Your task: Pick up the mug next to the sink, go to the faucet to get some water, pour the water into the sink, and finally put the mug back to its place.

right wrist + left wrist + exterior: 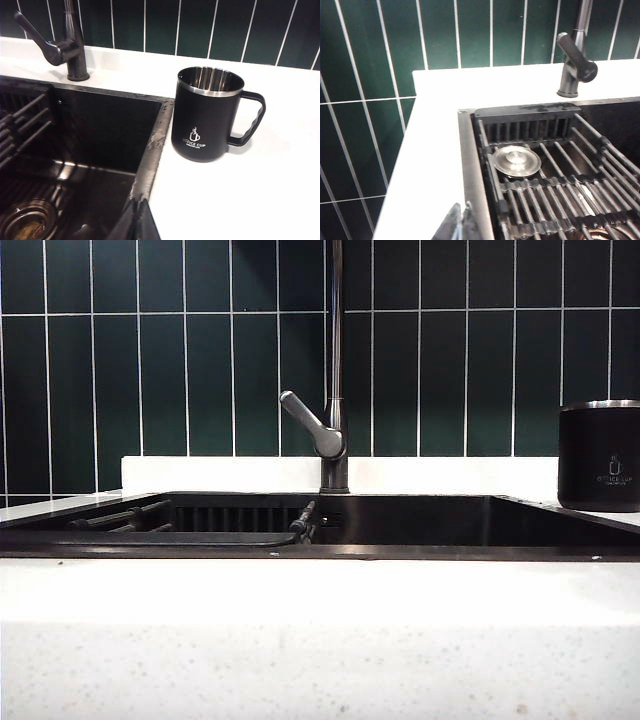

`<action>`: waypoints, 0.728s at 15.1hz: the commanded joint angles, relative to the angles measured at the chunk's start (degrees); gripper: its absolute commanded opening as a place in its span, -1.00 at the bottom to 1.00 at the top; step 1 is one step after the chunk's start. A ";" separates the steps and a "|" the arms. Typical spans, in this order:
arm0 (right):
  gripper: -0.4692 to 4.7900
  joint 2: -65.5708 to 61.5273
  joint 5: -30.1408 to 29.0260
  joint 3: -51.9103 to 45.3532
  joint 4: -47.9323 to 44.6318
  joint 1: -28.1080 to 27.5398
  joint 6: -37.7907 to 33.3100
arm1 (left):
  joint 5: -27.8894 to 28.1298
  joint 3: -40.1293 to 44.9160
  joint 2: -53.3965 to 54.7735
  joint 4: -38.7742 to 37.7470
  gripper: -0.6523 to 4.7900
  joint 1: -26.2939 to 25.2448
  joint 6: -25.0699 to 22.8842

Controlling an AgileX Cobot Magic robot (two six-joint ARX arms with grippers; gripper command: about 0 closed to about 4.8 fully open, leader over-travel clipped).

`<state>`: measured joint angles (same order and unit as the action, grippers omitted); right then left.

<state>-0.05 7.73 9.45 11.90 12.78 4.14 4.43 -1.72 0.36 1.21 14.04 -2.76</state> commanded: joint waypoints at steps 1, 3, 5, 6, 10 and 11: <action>-0.84 0.17 1.64 -2.36 -3.21 0.04 0.44 | -0.79 1.29 0.02 1.11 -0.78 0.02 0.44; -0.84 0.17 1.70 -4.39 -6.40 0.00 0.46 | -0.70 1.29 0.02 2.32 -0.78 0.00 -0.26; -0.84 0.17 3.56 -6.40 -8.76 0.00 0.46 | -0.15 1.29 0.02 2.36 -0.78 0.00 -1.49; -0.84 0.17 4.37 -6.60 -8.74 -0.04 1.36 | 0.90 1.29 0.02 2.45 -0.78 0.00 -1.73; -0.84 0.17 4.94 -6.62 -8.74 -0.07 3.50 | 2.99 1.29 0.02 3.72 -0.78 0.00 -1.73; -0.84 0.17 7.74 -6.62 -8.81 -0.07 3.67 | 4.92 1.31 0.02 4.24 -0.78 0.00 -1.84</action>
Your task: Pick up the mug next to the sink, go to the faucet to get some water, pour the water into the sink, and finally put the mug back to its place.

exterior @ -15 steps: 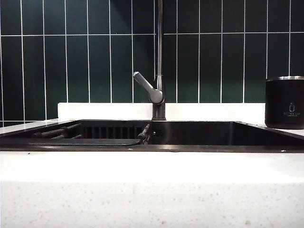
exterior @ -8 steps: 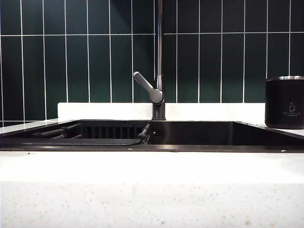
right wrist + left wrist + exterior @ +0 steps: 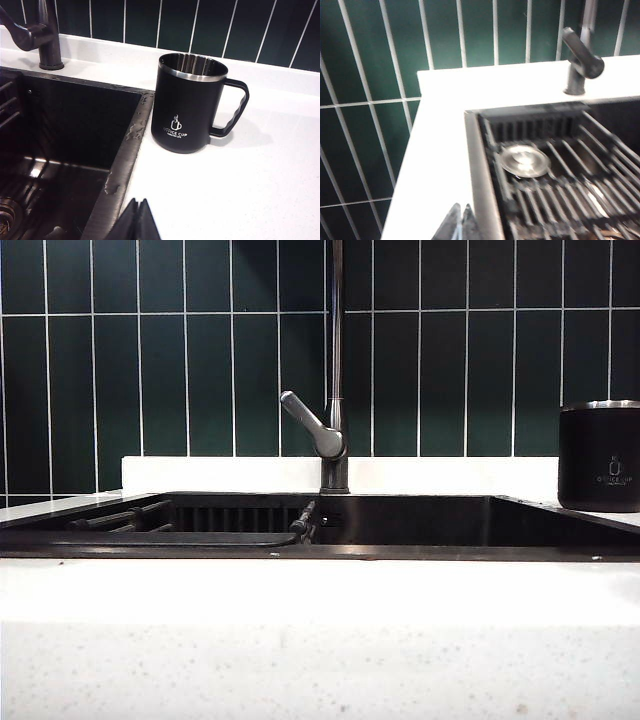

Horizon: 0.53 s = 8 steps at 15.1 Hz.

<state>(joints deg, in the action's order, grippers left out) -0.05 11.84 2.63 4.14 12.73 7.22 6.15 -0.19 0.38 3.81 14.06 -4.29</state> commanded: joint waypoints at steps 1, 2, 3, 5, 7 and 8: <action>-0.84 0.17 6.08 0.20 -1.18 -0.02 0.70 | 4.24 -0.24 0.00 1.95 -0.78 -0.02 -2.14; -0.84 0.17 6.29 0.20 -0.98 -0.02 1.14 | 4.20 -0.24 0.00 1.81 -0.78 -0.07 -2.62; -0.84 0.17 6.73 0.24 -0.98 0.00 2.25 | 4.22 -0.35 0.00 1.95 -0.78 -0.07 -2.67; -0.84 0.17 9.05 0.81 -1.38 0.00 2.69 | 4.79 -0.39 0.00 3.02 -0.78 -0.09 -2.78; -0.84 0.17 9.07 1.55 -1.40 0.00 2.62 | 6.91 -0.44 0.00 2.89 -0.78 -0.07 -2.73; -0.84 0.17 9.29 1.55 -1.57 -0.02 1.64 | 8.11 -0.44 0.00 2.05 -0.78 -0.07 -2.67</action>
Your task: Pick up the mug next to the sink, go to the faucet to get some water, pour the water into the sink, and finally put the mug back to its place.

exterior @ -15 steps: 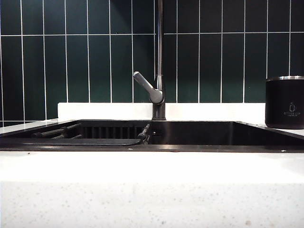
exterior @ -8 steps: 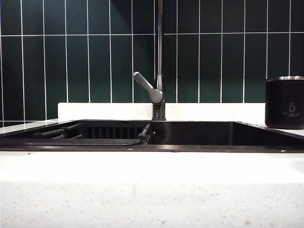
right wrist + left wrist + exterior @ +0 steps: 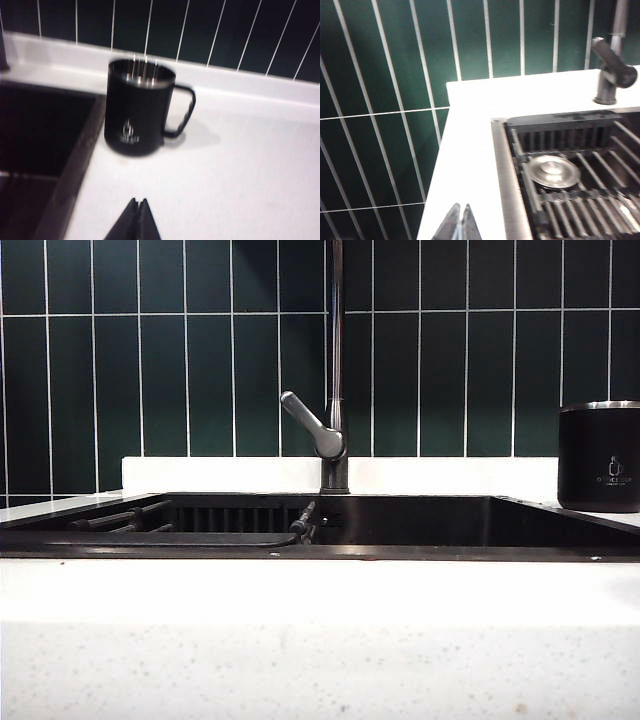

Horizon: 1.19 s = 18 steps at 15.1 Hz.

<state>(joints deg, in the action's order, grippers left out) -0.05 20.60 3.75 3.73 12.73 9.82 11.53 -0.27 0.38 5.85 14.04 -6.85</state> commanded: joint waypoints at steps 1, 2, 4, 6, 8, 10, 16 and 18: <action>-0.84 0.17 0.55 0.44 -1.86 0.00 -2.38 | 3.72 -0.33 0.00 -1.27 -0.78 -0.04 -0.11; -0.84 0.17 0.50 0.44 -3.21 0.00 -2.78 | 4.33 -0.31 0.00 -2.45 -0.78 -0.07 -0.20; -0.82 0.17 0.31 0.44 -4.11 0.02 -2.73 | 4.22 -0.24 0.00 -4.50 -0.78 -0.04 -0.17; -0.82 0.17 0.22 0.44 -2.12 0.04 -2.75 | 4.11 -0.24 0.00 -5.22 -0.78 -0.04 -0.04; -0.82 0.17 0.26 0.44 -1.38 0.00 -2.75 | 4.11 -0.24 0.00 -5.25 -0.78 -0.04 -0.04; -0.82 0.17 0.26 0.44 -0.46 0.00 -2.75 | 4.11 -0.24 0.00 -5.25 -0.78 -0.04 -0.04; -0.82 0.17 0.39 0.44 -0.39 -0.15 -2.73 | 4.11 -0.24 0.00 -5.25 -0.78 -0.04 -0.04; -0.82 0.17 -1.95 0.37 -0.48 -1.84 -2.75 | 4.11 -0.24 0.00 -5.25 -0.78 -0.04 -0.04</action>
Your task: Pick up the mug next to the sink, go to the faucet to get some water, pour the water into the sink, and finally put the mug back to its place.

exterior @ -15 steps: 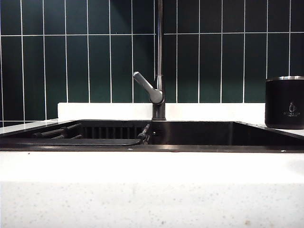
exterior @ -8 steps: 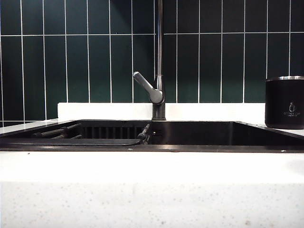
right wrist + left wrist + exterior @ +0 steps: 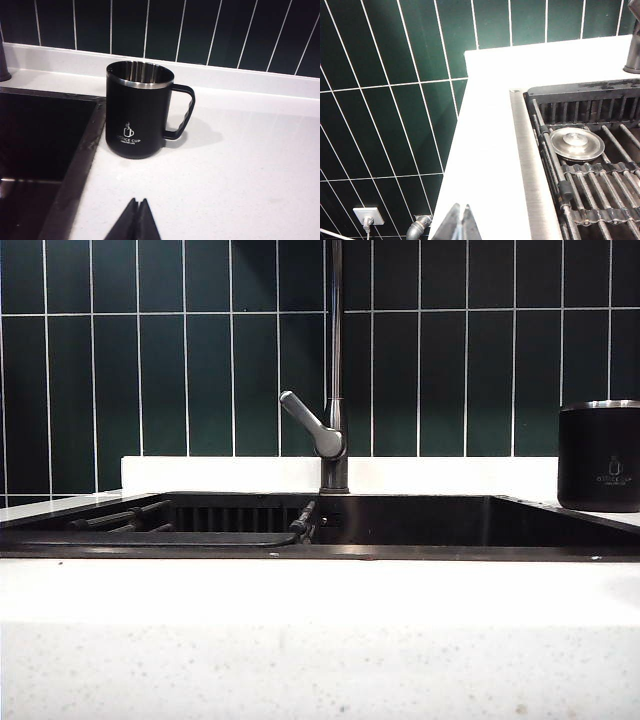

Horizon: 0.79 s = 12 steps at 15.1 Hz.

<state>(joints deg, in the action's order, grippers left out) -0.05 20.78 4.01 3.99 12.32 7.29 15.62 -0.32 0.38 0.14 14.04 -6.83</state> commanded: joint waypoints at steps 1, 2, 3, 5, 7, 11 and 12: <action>-0.82 0.17 -4.00 0.00 -0.83 -2.21 -0.22 | 0.02 -0.20 0.00 0.44 -0.78 -0.04 -0.07; -0.82 0.17 -6.67 -0.35 -1.38 -3.45 -0.22 | 0.02 -0.20 0.00 0.44 -0.78 -0.04 -0.07; -0.82 0.17 -8.68 -0.63 -1.70 -4.39 -0.22 | 0.02 -0.20 0.00 0.39 -0.78 -0.04 -0.07; -0.82 0.17 -12.61 -0.96 -2.73 -6.84 -0.22 | 0.02 -0.20 0.00 0.37 -0.78 -0.04 -0.07; -0.82 0.17 -14.14 -1.90 -6.34 -8.83 -0.22 | 0.02 -0.20 0.00 0.37 -0.78 -0.04 -0.07; -0.82 0.17 -17.46 -3.96 -12.15 -11.54 -0.22 | 0.02 -0.20 0.00 0.35 -0.78 -0.04 -0.07; -0.82 0.17 -18.60 -3.96 -12.17 -12.37 -0.22 | 0.02 -0.20 0.00 0.35 -0.78 -0.04 -0.07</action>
<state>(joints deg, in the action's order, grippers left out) -0.05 3.16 0.38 -7.14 0.34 7.18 15.62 -0.32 0.38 0.12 14.04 -6.83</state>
